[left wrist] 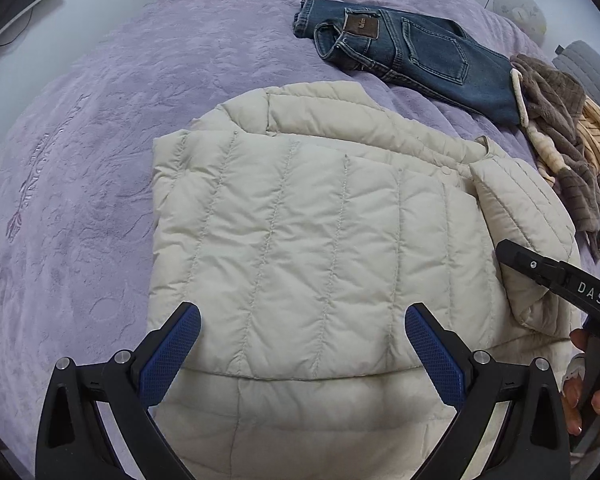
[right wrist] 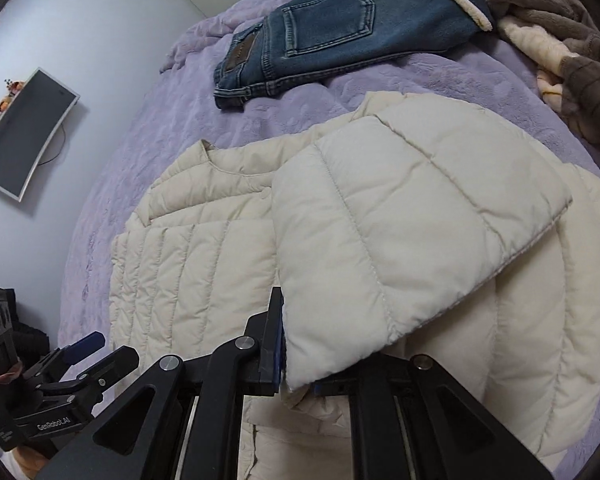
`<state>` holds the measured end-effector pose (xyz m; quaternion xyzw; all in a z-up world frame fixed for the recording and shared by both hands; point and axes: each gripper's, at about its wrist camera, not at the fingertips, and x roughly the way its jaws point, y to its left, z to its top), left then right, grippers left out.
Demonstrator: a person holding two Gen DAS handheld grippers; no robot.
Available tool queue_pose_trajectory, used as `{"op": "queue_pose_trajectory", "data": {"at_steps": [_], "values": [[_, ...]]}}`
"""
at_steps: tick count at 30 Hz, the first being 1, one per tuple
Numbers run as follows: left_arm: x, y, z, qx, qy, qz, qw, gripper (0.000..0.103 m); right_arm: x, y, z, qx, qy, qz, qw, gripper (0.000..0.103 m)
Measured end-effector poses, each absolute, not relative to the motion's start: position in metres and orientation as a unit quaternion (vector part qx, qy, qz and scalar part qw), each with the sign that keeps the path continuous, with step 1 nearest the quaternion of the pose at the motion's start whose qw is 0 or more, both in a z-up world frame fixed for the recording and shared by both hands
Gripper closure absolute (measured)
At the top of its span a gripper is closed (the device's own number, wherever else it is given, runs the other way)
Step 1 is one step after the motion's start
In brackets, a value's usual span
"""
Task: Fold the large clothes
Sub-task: 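Fold the held sleeve over the jacket body with the right tool and release, then grasp the jacket hem edge with the left tool and lift it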
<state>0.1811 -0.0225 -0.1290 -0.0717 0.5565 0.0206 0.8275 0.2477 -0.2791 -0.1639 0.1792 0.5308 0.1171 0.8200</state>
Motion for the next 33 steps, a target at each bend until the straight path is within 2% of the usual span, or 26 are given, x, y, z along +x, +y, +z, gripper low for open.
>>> {"op": "queue_pose_trajectory", "data": {"at_steps": [1,2,3,6,9,11,13,14,16,22,27,33], "values": [[0.182,-0.024,-0.13,-0.073,0.556,0.018,0.828,0.001,0.248,-0.279,-0.162,0.175,0.533,0.111,0.821,0.059],[0.183,-0.025,-0.13,-0.076,0.556,0.017,0.828,0.001,0.246,-0.278,-0.158,0.174,0.532,0.109,0.821,0.045],[0.184,-0.026,-0.13,-0.079,0.555,0.016,0.828,0.001,0.245,-0.28,-0.154,0.178,0.528,0.11,0.823,0.026],[0.186,-0.024,-0.128,-0.088,0.55,0.014,0.83,0.001,0.238,-0.285,-0.135,0.19,0.505,0.095,0.836,0.024],[0.19,-0.021,-0.127,-0.092,0.547,0.016,0.832,0.001,0.226,-0.31,-0.128,0.252,0.483,0.057,0.836,0.025],[0.193,-0.017,-0.126,-0.099,0.543,0.015,0.834,0.001,0.224,-0.329,-0.133,0.306,0.473,0.035,0.826,0.034],[0.195,-0.009,-0.125,-0.122,0.539,0.006,0.834,0.001,0.227,-0.344,-0.139,0.338,0.47,0.015,0.815,0.084],[0.196,-0.004,-0.125,-0.14,0.536,-0.002,0.832,0.001,0.23,-0.349,-0.14,0.347,0.468,0.012,0.813,0.09],[0.197,0.008,-0.126,-0.188,0.531,-0.023,0.826,0.001,0.237,-0.346,-0.135,0.331,0.458,0.014,0.825,0.092],[0.202,0.036,-0.128,-0.307,0.508,-0.085,0.8,0.001,0.253,-0.273,-0.109,0.164,0.457,0.12,0.866,0.092],[0.211,0.048,-0.131,-0.386,0.487,-0.142,0.77,0.001,0.251,-0.205,-0.124,0.05,0.478,0.197,0.855,0.092],[0.227,0.041,-0.142,-0.425,0.489,-0.202,0.734,0.001,0.24,-0.177,-0.152,-0.01,0.518,0.223,0.826,0.09]]}}
